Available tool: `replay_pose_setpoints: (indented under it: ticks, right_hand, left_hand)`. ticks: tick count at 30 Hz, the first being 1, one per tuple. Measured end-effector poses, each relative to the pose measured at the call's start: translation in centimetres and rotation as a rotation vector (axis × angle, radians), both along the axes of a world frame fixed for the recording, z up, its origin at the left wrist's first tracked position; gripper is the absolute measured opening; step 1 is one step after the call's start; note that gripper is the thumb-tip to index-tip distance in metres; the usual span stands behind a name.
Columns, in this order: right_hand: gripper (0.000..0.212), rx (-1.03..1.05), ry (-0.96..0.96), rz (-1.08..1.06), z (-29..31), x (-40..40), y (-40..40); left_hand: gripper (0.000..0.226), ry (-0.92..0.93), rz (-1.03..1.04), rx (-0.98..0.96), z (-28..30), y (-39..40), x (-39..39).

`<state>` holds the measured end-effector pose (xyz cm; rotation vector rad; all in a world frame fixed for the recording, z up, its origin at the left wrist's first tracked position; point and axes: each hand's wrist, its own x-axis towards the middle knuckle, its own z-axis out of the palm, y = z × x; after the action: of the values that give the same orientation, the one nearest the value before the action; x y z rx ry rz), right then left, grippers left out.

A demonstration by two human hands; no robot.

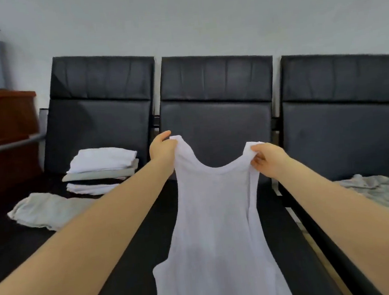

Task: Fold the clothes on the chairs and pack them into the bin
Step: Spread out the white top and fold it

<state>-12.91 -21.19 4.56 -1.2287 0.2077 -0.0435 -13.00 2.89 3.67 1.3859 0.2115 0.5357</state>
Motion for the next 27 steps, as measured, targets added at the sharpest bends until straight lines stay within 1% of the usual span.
replay_pose_setpoints:
  ticks: [2,5,8,9,10,12,14,16,18,19,20,21,22,24,27]
  right_hand:
    - [0.037,-0.156,0.07,-0.003,-2.0,1.6,0.6]
    - [0.034,-0.396,0.141,-0.034,-4.8,5.1,1.1]
    - [0.021,-0.701,0.034,0.009,-7.9,8.4,1.1]
    - [0.014,-0.781,0.032,0.01,-8.6,9.4,1.1]
    - [0.012,-0.841,0.043,-0.007,-9.4,11.1,1.2]
    - [0.014,-0.909,0.065,-0.068,-10.2,13.8,1.4]
    - [0.015,-0.899,0.083,-0.108,-11.2,16.2,1.5]
    - [0.026,-0.772,0.124,-0.039,-12.8,18.2,1.8]
    - [0.036,-0.609,0.183,0.057,-14.5,19.1,2.2]
    - [0.038,-0.577,0.195,0.06,-15.4,19.5,2.2]
    - [0.037,-0.564,0.2,0.028,-16.5,19.7,2.0]
    - [0.032,-0.576,0.185,-0.024,-17.3,19.6,1.7]
    - [0.028,-0.582,0.155,-0.074,-17.9,19.4,1.4]
    - [0.024,-0.577,0.087,-0.122,-18.3,18.6,0.6]
    - [0.023,-0.592,0.053,-0.129,-17.8,16.3,-0.2]
  left_hand:
    - [0.044,0.058,0.005,0.006,-3.4,0.5,1.7]
    - [0.042,0.1,0.037,0.009,-6.3,1.1,4.9]
    - [0.041,0.127,0.035,-0.012,-8.9,1.6,8.3]
    - [0.042,0.129,0.036,-0.013,-9.1,1.6,9.3]
    - [0.042,0.126,0.042,-0.014,-9.6,1.8,10.9]
    - [0.04,0.111,0.072,-0.057,-10.0,1.9,13.3]
    - [0.039,0.109,0.079,-0.001,-10.5,2.0,15.6]
    - [0.04,0.151,0.07,0.128,-11.9,2.1,17.7]
    - [0.044,0.261,0.007,0.251,-13.8,2.4,19.0]
    - [0.047,0.352,-0.047,0.312,-14.8,2.4,19.1]
    - [0.049,0.443,-0.095,0.376,-16.0,2.4,19.1]
    - [0.051,0.491,-0.118,0.44,-16.8,2.4,18.7]
    - [0.052,0.489,-0.117,0.493,-17.6,2.5,18.4]
    - [0.051,0.428,-0.069,0.553,-18.0,2.7,17.6]
    - [0.046,0.454,-0.049,0.605,-17.2,2.9,15.4]
